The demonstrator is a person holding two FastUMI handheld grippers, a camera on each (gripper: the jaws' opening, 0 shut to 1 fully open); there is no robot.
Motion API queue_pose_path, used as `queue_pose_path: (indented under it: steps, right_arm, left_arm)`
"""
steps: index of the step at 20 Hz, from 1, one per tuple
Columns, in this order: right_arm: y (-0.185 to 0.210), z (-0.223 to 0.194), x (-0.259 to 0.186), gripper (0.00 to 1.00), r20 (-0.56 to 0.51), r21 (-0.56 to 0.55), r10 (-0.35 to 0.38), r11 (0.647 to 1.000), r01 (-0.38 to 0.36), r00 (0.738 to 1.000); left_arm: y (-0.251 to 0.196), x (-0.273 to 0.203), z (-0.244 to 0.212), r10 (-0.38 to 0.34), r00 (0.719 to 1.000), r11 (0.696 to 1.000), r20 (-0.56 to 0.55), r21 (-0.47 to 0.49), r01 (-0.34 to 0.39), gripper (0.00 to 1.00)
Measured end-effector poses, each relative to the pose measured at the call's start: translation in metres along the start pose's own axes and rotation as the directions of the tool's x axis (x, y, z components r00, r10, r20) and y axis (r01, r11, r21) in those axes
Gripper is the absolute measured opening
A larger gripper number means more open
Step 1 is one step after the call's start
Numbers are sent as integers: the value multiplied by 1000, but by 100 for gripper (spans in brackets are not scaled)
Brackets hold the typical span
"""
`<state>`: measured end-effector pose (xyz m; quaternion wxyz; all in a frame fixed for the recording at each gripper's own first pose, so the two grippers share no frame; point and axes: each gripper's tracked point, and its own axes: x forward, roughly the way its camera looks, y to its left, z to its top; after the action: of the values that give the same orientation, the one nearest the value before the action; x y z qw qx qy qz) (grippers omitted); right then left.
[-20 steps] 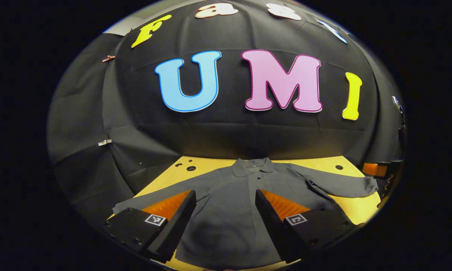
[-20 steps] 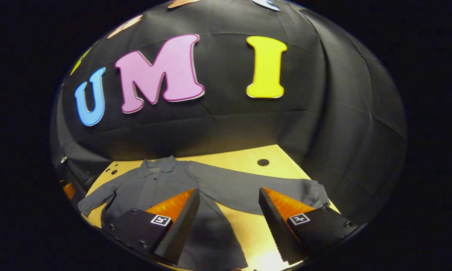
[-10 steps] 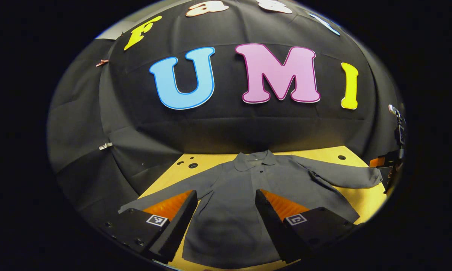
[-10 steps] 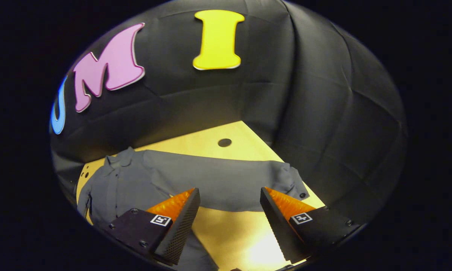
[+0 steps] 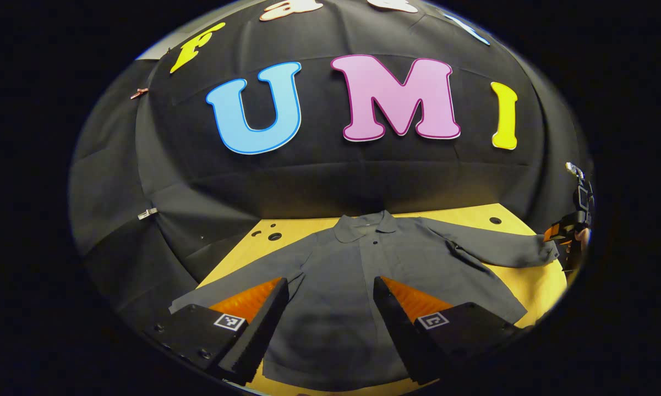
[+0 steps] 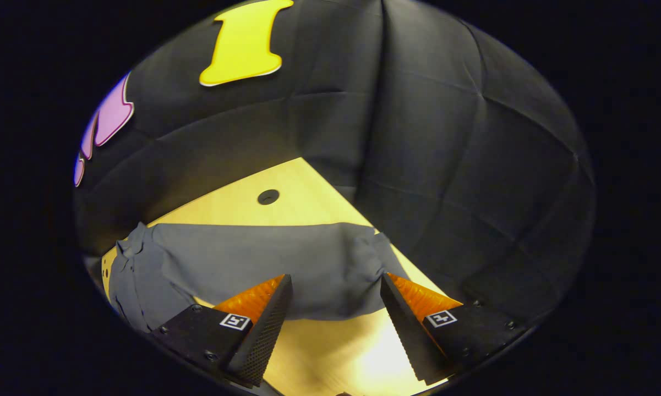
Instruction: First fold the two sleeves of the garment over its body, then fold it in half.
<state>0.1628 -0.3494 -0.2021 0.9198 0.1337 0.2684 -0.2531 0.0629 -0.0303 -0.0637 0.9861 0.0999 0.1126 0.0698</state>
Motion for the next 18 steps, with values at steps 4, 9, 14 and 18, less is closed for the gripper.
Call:
queue_pose_path:
  steps: [4,9,14,18]
  right_arm:
    - [-21,-3,28,99,-25,19,-56,998,57,998]
    - [-40,-4,57,99,-54,49,-104,993,106,993]
    - [-42,-28,94,100,-132,19,-131,991,135,983]
    - [-48,-34,99,100,-180,32,-114,992,121,977]
  left_arm:
    - [-3,4,-7,7,1000,1000,-21,10,-7,98]
    - [-2,11,-14,10,999,1000,-45,30,-8,98]
    - [-7,17,-20,9,997,1000,-74,18,-7,98]
    - [-10,18,-22,4,997,1000,-79,22,-3,98]
